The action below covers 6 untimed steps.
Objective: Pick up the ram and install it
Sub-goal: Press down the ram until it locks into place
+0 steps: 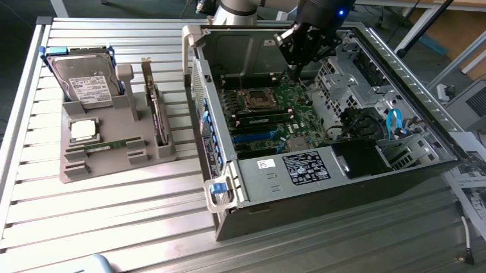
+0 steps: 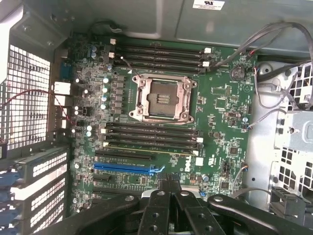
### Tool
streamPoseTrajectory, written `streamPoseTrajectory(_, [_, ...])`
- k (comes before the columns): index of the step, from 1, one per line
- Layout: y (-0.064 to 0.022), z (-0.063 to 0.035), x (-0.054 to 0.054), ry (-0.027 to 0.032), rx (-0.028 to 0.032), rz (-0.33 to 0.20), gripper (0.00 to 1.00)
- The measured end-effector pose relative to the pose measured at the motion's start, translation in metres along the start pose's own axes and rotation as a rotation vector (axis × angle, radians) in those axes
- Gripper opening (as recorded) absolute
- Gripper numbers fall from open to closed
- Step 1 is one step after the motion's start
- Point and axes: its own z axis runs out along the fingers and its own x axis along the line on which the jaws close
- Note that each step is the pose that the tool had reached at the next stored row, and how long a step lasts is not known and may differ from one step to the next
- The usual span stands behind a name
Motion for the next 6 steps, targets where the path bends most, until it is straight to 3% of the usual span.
streamPoseTrajectory(6, [0.0000,0.0000,0.0000,0.0014,-0.0002,0.000,0.11])
